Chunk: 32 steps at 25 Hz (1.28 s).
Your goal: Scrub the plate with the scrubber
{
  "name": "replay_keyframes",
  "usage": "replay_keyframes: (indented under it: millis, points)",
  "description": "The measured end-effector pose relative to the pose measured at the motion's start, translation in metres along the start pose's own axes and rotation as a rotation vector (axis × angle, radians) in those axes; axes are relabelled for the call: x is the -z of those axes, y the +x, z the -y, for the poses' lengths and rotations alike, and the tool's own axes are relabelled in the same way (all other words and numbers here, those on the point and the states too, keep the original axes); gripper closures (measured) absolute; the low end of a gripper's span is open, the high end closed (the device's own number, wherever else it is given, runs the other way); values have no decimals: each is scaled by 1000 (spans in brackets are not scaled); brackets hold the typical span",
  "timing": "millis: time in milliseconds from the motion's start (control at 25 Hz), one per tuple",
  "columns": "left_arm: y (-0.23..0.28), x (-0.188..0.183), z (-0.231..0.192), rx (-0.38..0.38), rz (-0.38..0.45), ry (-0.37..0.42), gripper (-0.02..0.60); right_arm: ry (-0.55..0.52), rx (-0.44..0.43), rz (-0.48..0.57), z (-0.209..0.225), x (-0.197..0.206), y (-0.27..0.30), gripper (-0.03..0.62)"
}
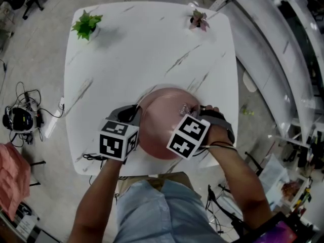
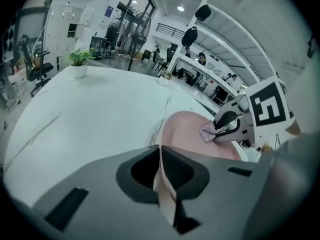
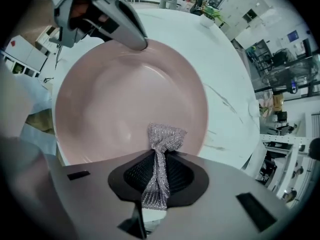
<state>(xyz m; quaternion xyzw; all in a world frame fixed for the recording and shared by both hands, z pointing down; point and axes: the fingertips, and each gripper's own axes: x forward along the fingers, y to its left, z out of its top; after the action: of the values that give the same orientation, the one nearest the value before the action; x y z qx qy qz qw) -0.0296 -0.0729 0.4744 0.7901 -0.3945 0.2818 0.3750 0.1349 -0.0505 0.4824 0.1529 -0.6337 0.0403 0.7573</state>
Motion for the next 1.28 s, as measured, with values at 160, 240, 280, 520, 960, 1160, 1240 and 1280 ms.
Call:
replay_keyframes:
  millis: [160,240,280,520,960,1160,1240,1280]
  points:
    - [0,-1,1,4,1,-1,565,35,37,33,18,-13,0,517]
    - [1,0,0,0,3,0,565,38,57,55,24,-22,0,517]
    - [1,0,-1,-2,4,0,565,37,66,67,26,-26,0,517]
    - [1,-1,1,7,-4,-11,565,7,97,143,30,-56,-4,517]
    - [3,-1,-2,6,-3,-23,565,-145,95,229,3,-105,-18,519]
    - [5,-5,-4,3,-5,-9,564,-218,87,264,-19,-120,-25,519]
    - [5,-5,-5,6,-4,-12,563,-251,80,275,-30,-123,-27,519]
    - [5,-5,-5,8,-3,-15,563,-270,77,279,-36,-123,-29,519]
